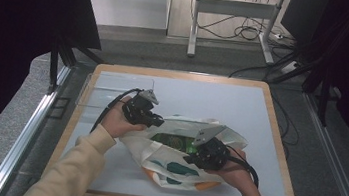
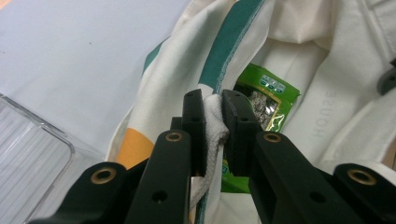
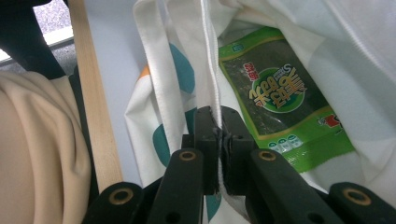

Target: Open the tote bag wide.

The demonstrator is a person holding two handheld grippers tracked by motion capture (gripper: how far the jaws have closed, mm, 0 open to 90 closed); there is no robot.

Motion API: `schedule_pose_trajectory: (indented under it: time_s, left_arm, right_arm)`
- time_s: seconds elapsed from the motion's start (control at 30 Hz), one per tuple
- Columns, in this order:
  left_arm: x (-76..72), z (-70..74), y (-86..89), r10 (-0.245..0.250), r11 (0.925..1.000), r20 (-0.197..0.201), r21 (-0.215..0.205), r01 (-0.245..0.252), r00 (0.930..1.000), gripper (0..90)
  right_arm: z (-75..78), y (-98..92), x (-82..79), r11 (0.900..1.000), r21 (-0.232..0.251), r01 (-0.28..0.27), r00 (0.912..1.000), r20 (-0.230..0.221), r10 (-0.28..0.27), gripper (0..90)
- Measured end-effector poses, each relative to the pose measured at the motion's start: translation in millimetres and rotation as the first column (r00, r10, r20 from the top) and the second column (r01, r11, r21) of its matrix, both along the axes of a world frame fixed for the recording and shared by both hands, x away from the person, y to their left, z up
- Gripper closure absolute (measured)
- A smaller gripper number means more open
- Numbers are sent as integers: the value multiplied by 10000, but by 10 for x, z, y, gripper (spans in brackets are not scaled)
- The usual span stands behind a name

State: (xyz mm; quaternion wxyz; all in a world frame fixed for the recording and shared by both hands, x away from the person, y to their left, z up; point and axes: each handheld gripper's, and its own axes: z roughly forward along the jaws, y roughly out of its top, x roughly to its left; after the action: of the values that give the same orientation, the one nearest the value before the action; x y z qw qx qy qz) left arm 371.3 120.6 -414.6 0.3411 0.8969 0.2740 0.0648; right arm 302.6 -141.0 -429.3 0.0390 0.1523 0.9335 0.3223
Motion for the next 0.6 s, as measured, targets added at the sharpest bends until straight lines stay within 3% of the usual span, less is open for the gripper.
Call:
schedule_pose_trajectory:
  time_s: [0.6]
  left_arm:
    - [84, 4, 23, 304, 9995, 47, -76, -304, 9995, 811]
  right_arm:
    - [-19, -22, -83, 10000, -5, -91, 9999, -54, 91, 859]
